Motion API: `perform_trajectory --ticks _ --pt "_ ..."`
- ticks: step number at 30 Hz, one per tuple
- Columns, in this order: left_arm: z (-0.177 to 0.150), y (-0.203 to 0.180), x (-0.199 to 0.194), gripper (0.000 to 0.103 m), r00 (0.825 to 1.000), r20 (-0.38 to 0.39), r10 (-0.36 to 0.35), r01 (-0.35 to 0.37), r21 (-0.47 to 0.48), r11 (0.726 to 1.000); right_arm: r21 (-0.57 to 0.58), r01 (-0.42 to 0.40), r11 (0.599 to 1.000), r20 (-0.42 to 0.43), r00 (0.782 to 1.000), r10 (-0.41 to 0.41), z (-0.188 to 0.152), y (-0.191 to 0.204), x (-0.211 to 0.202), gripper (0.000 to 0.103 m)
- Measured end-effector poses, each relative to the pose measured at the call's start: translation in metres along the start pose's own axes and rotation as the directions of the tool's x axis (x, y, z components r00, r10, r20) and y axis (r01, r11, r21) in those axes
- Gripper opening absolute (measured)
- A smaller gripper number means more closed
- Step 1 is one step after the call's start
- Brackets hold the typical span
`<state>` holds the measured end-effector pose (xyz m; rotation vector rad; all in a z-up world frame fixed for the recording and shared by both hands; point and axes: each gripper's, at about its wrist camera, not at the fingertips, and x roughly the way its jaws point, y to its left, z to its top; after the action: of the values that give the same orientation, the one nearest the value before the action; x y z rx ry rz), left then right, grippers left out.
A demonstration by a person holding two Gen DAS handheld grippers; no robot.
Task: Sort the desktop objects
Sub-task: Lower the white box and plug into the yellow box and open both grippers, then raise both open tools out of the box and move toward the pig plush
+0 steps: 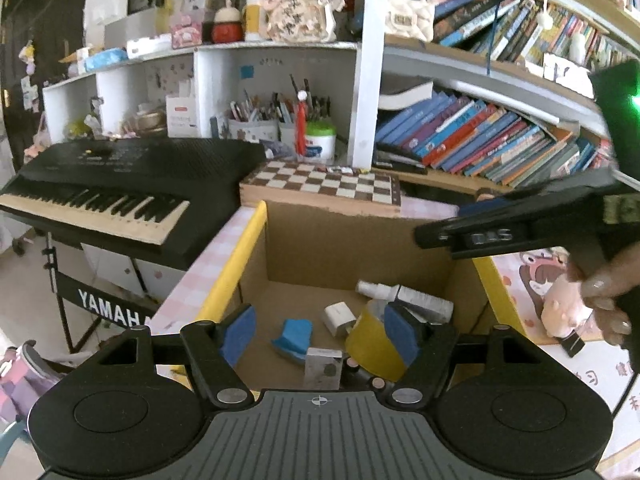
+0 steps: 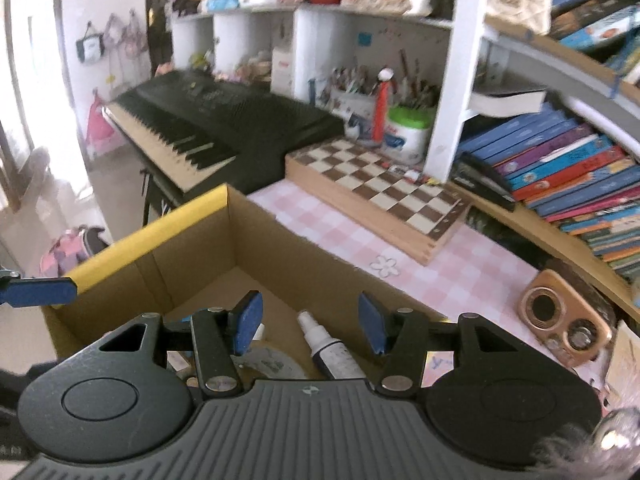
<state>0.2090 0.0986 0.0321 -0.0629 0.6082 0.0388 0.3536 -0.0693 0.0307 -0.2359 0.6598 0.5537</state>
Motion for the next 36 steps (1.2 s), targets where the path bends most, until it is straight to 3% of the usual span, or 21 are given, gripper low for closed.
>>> perform_trajectory --ticks 8,20,36 --pt "-0.003 0.007 -0.024 0.077 0.999 0.054 0.007 -0.006 -0.02 1.0 0.083 0.07 0.994 0.083 0.994 -0.077 -0.02 -0.006 -0.052 0.051" --pt "-0.026 0.008 -0.073 0.084 0.994 0.104 -0.026 0.029 -0.031 0.999 0.206 0.191 0.96 0.145 0.964 -0.223 -0.073 0.009 -0.119 0.051" --pt "-0.081 0.004 -0.129 0.084 0.995 0.076 -0.063 0.063 -0.004 0.998 0.246 0.219 0.944 0.124 0.959 -0.255 -0.155 0.078 -0.173 0.051"
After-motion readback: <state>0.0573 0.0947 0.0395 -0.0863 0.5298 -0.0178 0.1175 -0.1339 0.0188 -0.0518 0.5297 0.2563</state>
